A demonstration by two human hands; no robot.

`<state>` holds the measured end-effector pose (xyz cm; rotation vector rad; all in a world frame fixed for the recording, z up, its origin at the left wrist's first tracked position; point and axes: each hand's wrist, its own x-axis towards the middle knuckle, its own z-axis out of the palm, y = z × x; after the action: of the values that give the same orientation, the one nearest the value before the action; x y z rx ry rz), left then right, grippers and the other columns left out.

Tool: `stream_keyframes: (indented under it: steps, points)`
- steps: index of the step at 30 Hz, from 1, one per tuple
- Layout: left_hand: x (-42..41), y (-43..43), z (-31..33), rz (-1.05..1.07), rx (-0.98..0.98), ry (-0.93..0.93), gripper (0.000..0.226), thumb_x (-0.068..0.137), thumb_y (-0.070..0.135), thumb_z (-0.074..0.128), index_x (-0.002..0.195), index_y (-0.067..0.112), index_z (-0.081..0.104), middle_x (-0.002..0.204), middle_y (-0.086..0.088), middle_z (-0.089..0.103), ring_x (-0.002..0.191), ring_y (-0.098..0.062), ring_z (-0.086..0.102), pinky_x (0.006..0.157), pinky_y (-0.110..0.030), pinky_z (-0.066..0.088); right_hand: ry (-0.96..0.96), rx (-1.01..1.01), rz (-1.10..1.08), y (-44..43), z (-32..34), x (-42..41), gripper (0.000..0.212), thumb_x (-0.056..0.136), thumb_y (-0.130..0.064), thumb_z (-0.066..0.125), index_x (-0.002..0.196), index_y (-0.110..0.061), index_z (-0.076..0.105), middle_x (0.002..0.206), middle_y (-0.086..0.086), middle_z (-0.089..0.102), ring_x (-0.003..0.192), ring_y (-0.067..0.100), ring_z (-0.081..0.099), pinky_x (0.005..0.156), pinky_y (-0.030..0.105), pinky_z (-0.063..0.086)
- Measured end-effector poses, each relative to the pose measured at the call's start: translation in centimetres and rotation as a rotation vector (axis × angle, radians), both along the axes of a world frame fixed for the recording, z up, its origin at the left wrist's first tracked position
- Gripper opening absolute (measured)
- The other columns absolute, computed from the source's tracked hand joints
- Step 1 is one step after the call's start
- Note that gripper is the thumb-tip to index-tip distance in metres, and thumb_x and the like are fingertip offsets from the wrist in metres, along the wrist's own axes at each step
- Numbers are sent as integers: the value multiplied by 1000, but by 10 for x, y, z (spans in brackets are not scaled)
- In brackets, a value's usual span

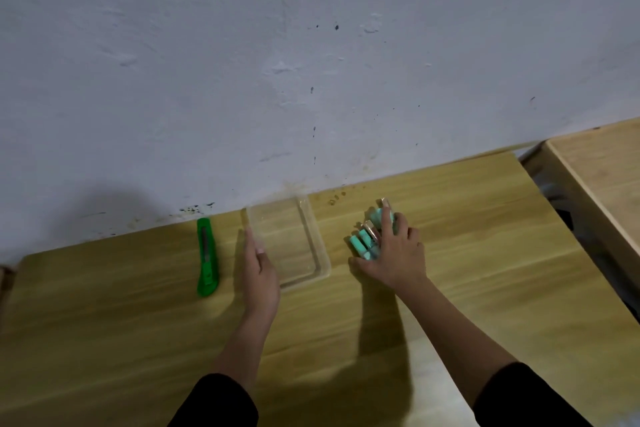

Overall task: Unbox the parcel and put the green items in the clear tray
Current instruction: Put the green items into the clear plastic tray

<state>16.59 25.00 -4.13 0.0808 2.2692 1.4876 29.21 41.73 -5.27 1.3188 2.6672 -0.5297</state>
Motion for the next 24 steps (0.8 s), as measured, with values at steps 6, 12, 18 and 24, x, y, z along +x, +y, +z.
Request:
stream_keyframes:
  steps: [6, 12, 18, 24]
  points:
    - [6, 8, 2, -33, 42, -16, 49, 100, 9, 29, 147, 17, 18, 155, 0, 21, 141, -16, 23, 86, 0, 20, 124, -75, -40, -3, -4, 4, 106, 70, -48, 68, 146, -23, -3, 145, 15, 26, 126, 34, 33, 106, 42, 32]
    - [7, 8, 2, -47, 58, -30, 49, 100, 12, 29, 147, 21, 17, 155, 2, 21, 141, -15, 23, 88, -3, 20, 242, -147, -94, -4, -2, 5, 102, 72, -37, 71, 146, -20, 4, 142, 14, 31, 126, 33, 32, 104, 44, 35]
    - [8, 10, 0, -6, 111, -56, 50, 100, 10, 29, 147, 23, 17, 155, 2, 20, 141, -14, 21, 99, -14, 22, 460, -202, -114, -8, 21, -7, 97, 71, -30, 72, 146, -16, 12, 136, 13, 38, 123, 28, 36, 100, 46, 42]
    - [8, 12, 1, 86, 270, -146, 49, 99, 8, 30, 146, 22, 24, 152, 2, 27, 140, -15, 25, 107, -22, 25, 459, -232, 184, -50, 36, -51, 96, 72, -32, 69, 146, -20, 9, 143, 9, 29, 125, 26, 29, 101, 41, 38]
